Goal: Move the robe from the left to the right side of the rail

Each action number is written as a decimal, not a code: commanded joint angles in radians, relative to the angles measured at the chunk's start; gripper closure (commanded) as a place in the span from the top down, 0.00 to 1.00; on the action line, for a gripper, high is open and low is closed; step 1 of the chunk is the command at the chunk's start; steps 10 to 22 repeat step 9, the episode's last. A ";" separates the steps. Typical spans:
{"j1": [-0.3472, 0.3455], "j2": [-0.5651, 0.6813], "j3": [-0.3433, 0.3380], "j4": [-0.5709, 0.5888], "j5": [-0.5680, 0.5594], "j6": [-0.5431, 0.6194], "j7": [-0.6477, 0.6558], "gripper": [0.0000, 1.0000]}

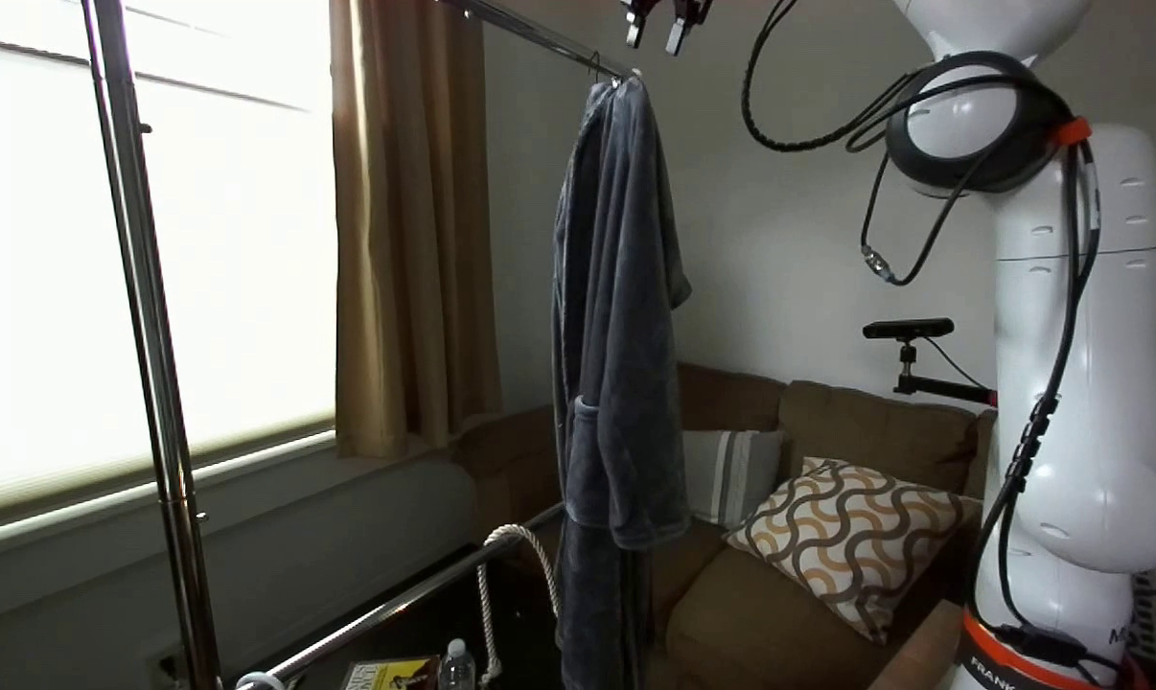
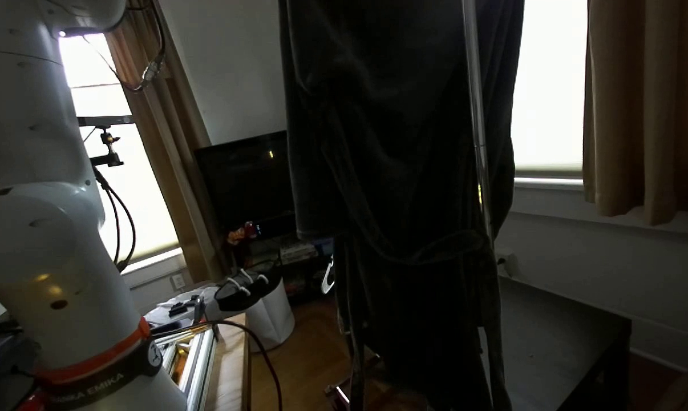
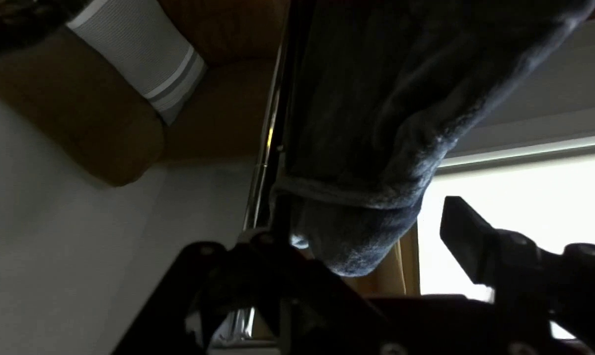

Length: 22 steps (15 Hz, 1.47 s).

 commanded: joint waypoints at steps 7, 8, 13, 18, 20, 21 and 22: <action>0.362 -0.216 0.337 -0.248 -0.455 -0.234 0.125 1.00; 0.316 -0.150 0.283 -0.125 -0.369 -0.205 0.039 1.00; 0.333 -0.155 0.300 -0.145 -0.383 -0.210 0.060 1.00; 0.333 -0.155 0.300 -0.145 -0.383 -0.210 0.060 1.00; 0.333 -0.155 0.300 -0.145 -0.383 -0.210 0.060 1.00; 0.333 -0.155 0.300 -0.145 -0.383 -0.210 0.060 1.00; 0.333 -0.155 0.300 -0.145 -0.383 -0.210 0.060 1.00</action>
